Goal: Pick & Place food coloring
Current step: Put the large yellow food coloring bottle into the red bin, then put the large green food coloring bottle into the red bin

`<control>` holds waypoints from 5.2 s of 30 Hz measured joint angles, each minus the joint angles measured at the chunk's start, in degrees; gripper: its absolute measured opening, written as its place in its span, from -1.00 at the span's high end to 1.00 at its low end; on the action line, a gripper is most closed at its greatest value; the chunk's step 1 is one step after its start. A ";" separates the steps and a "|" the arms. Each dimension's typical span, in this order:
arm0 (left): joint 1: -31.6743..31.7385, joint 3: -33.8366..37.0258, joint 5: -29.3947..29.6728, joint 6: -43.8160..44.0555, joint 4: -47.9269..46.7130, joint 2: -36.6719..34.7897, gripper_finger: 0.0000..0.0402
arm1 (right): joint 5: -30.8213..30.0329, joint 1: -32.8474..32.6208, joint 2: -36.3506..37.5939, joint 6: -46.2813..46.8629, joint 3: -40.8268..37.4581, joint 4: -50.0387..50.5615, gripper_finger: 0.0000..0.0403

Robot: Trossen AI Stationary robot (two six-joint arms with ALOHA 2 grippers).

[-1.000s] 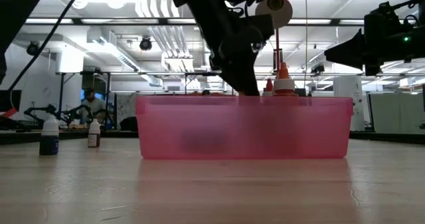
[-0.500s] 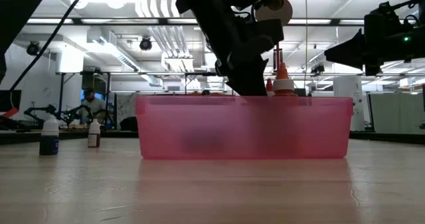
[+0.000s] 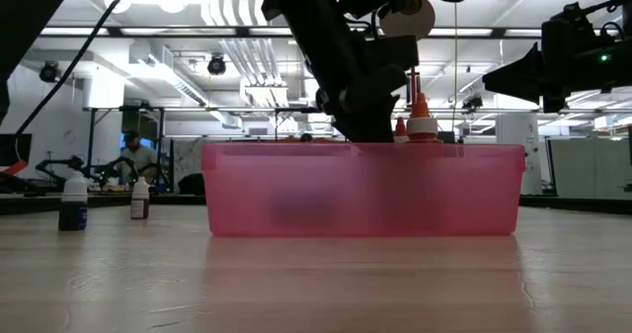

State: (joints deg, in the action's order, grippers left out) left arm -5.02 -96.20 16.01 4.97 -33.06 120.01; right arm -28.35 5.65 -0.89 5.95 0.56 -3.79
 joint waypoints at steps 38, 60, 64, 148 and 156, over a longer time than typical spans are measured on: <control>-0.68 0.04 4.76 2.41 -17.26 -19.40 -0.10 | 0.00 -0.01 0.00 0.00 0.00 0.00 0.37; -14.22 14.06 3.69 25.85 -41.19 -34.58 -0.41 | -0.01 0.00 0.00 -0.02 0.00 0.00 0.37; -17.27 14.01 1.71 31.24 -46.71 -34.58 -0.41 | -0.01 0.00 0.00 0.00 0.00 0.01 0.37; -38.53 28.11 -5.99 46.21 -21.39 -23.34 0.17 | -0.01 -0.01 0.00 -0.01 0.00 0.00 0.37; -38.53 28.11 -5.90 46.23 -21.33 -23.34 0.33 | -0.01 0.00 0.00 -0.01 0.00 0.00 0.37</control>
State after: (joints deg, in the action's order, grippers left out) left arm -43.55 -68.10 10.11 51.20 -54.39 96.66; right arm -28.36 5.65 -0.89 5.94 0.56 -3.79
